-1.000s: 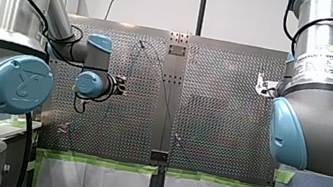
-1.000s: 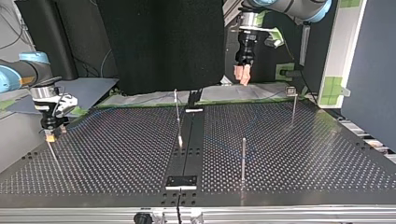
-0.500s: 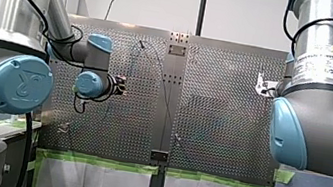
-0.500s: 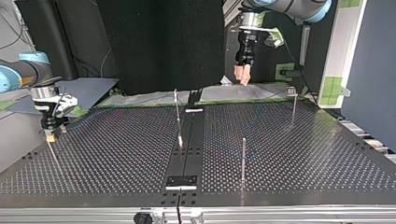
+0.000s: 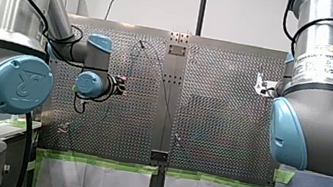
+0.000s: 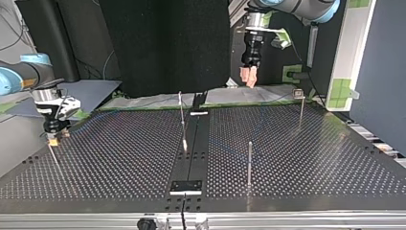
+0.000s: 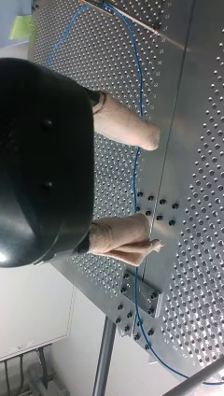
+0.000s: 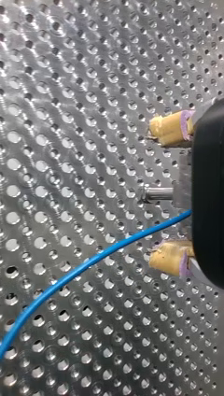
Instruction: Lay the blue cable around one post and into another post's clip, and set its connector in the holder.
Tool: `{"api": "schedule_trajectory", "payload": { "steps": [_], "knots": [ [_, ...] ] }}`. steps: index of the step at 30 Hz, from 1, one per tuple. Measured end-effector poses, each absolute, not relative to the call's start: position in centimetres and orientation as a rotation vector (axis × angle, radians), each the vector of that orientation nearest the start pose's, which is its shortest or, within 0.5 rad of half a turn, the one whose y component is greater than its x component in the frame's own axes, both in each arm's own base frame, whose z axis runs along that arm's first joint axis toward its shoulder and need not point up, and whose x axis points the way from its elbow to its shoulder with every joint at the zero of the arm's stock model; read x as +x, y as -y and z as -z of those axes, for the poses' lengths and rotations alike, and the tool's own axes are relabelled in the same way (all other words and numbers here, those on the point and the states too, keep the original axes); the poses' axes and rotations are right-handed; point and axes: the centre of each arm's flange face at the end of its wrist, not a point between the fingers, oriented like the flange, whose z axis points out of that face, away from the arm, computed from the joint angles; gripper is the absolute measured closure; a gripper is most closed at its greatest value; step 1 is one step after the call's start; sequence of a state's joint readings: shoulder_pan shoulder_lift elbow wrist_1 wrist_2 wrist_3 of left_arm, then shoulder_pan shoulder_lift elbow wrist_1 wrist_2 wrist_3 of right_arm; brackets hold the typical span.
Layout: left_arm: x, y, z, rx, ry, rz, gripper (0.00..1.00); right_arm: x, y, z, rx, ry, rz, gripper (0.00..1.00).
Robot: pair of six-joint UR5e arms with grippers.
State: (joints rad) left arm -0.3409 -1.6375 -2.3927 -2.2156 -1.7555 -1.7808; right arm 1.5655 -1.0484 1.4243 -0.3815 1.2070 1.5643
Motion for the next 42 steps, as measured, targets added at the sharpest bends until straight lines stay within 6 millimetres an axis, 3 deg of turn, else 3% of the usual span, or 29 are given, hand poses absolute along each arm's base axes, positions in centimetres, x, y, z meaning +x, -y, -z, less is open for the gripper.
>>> {"api": "schedule_trajectory", "payload": {
  "steps": [27,42],
  "knots": [
    [31.8,23.3,-18.6,-0.053,-1.540,0.294,0.00,19.1,66.2,-28.4,1.536,0.960,-1.463,0.02],
    [31.8,23.2,-18.6,-0.056,-1.542,0.294,0.00,19.6,64.8,-27.6,1.627,0.982,-1.335,0.02]
  ]
}}
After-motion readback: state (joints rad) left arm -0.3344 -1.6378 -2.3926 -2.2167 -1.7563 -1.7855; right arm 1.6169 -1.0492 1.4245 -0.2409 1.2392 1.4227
